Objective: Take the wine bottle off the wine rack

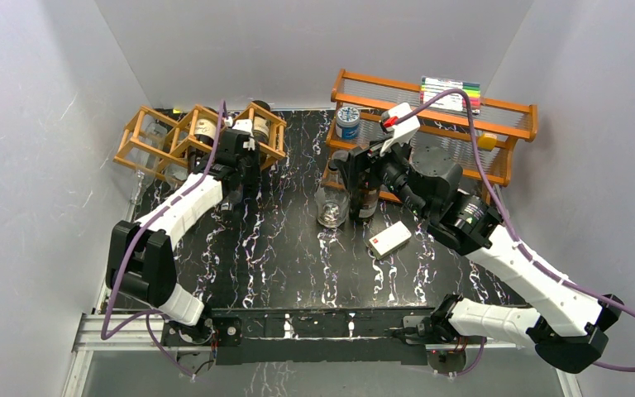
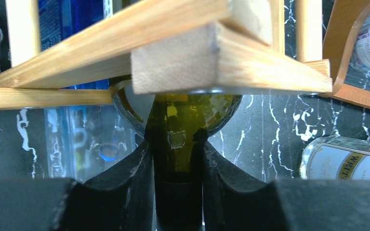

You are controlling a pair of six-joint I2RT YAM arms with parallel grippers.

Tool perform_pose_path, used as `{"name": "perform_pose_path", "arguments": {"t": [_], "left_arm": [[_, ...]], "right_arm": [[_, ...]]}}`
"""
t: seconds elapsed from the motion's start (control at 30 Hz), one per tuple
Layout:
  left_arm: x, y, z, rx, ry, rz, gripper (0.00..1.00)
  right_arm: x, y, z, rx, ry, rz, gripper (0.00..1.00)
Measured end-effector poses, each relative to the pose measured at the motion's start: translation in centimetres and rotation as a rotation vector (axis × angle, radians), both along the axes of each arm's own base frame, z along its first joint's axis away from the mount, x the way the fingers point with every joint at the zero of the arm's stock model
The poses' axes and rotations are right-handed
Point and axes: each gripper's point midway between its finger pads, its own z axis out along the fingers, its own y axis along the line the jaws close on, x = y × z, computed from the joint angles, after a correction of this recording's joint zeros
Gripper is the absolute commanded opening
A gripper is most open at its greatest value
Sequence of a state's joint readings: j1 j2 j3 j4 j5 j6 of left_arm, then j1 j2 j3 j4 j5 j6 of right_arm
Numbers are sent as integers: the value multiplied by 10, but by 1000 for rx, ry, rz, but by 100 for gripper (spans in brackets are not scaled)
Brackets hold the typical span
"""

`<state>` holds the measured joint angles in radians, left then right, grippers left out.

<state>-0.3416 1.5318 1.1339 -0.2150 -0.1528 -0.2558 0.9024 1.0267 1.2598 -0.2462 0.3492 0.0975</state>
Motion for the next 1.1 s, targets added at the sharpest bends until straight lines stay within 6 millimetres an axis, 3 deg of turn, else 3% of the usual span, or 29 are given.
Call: {"name": "perform_pose_path", "arguments": {"t": [0.17,0.83,1.1], "left_arm": [[0,1,1,-3,-1,4,0],[-53,10,9,-118,-76,33,0],[-93,12,12,-184,-44,28,0]], "right_arm": [[-1,-1,2,4,-3,0,98],[-3,-1,-3,-8,7,12,98],[2,6,-12,-45,7,21,98]]}}
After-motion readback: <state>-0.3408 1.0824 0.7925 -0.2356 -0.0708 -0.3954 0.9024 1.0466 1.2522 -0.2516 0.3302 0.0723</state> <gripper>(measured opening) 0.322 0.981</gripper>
